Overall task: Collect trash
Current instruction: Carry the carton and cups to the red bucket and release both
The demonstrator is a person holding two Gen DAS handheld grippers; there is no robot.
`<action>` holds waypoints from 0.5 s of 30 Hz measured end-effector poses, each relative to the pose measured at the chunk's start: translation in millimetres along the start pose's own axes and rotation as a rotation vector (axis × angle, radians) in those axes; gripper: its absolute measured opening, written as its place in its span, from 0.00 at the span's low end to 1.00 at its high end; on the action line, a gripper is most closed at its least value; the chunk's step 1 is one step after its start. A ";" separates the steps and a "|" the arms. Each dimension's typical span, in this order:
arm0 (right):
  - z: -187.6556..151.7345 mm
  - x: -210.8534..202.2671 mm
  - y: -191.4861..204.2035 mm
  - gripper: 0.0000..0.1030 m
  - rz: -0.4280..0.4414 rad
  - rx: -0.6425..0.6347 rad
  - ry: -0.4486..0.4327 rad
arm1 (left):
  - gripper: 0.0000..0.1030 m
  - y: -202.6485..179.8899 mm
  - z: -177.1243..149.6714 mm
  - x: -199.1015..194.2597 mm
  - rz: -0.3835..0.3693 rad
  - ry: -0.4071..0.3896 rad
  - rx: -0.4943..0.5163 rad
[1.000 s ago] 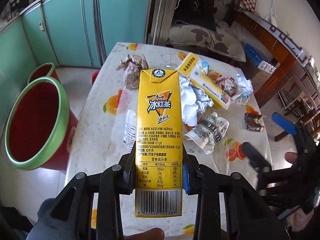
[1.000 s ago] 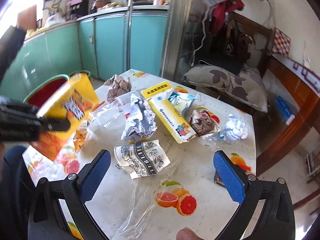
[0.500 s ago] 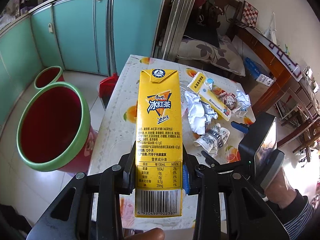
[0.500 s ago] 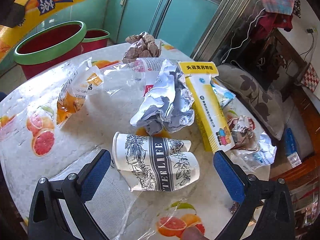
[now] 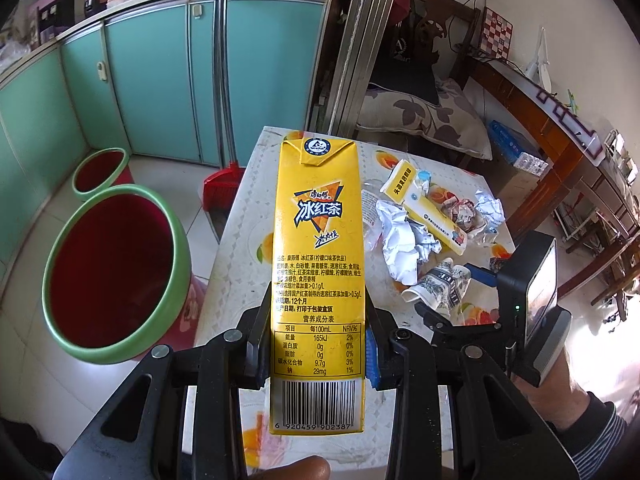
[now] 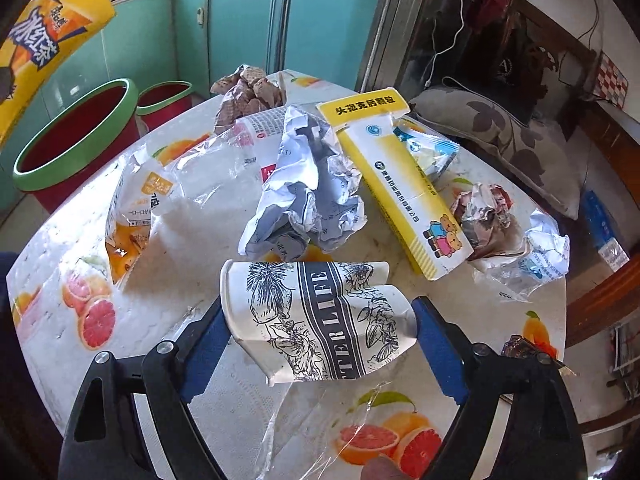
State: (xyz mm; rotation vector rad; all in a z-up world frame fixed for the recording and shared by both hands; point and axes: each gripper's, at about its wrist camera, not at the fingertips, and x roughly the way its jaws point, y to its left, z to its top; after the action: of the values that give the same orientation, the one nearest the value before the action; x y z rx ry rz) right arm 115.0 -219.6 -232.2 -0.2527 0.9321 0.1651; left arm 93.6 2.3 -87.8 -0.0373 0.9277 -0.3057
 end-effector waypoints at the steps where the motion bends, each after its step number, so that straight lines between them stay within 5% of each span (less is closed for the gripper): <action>1: 1.3 -5.1 -0.9 0.85 -0.004 0.005 -0.008 | 0.32 1.2 -0.4 -1.4 0.001 -0.003 0.002; 10: 23.5 -79.0 4.2 0.85 -0.054 0.045 -0.107 | 0.32 17.0 8.6 -12.2 0.002 -0.048 -0.002; 15: 51.3 -111.1 22.3 0.85 -0.060 0.054 -0.161 | 0.32 54.2 22.8 -16.1 0.073 -0.088 -0.020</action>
State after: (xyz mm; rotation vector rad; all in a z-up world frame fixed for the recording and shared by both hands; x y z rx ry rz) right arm 83.8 -187.1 -116.2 -0.2141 0.7678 0.1033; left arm 115.8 56.3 -70.3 -0.0348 0.8427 -0.2252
